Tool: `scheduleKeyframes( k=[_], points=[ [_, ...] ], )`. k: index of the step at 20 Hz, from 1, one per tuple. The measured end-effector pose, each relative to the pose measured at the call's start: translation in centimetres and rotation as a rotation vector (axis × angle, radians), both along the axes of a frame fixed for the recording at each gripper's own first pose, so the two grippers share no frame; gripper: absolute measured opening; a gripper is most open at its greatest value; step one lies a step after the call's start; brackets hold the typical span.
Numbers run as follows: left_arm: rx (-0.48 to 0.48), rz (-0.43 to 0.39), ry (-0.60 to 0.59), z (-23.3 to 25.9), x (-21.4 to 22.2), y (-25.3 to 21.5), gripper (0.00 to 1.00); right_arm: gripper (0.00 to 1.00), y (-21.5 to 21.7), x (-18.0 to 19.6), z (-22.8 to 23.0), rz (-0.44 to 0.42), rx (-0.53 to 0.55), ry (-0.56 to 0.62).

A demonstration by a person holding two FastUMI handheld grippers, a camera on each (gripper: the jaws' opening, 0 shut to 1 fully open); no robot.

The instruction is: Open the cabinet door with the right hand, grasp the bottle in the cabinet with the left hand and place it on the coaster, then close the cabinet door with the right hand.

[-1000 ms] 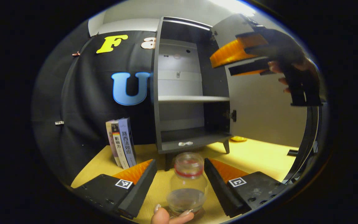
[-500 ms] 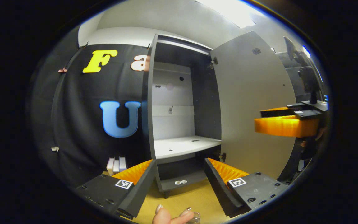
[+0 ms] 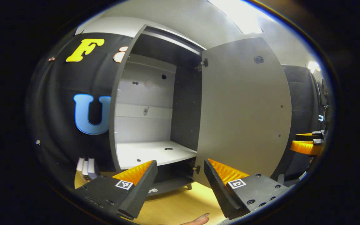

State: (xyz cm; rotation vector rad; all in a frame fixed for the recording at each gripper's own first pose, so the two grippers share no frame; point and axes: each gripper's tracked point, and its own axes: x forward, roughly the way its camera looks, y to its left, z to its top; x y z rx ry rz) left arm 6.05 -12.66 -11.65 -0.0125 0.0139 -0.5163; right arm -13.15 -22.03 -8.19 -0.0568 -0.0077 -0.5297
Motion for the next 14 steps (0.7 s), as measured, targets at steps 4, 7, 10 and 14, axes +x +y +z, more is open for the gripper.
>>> scheduleKeyframes(
  k=[4, 7, 10, 14],
  points=[
    [-0.013, -0.004, -0.004, 0.2, 1.0, -2.4, 0.95, 0.98, -4.7, 0.2, 0.8, -0.018, -0.024, -0.005],
    [-0.007, 0.037, -0.038, 0.8, 1.8, -3.4, 0.95, 0.96, -5.4, 1.9, 1.1, 0.050, -0.030, -0.018],
    [-0.020, 0.077, -0.026, 0.4, 2.2, -4.1, 0.95, 0.95, -4.7, 2.5, 1.1, 0.147, 0.000, -0.019],
    [-0.018, 0.116, -0.024, 0.1, 2.3, -4.4, 0.95, 0.94, -3.5, 4.4, 1.1, 0.248, 0.034, -0.014]
  ],
)
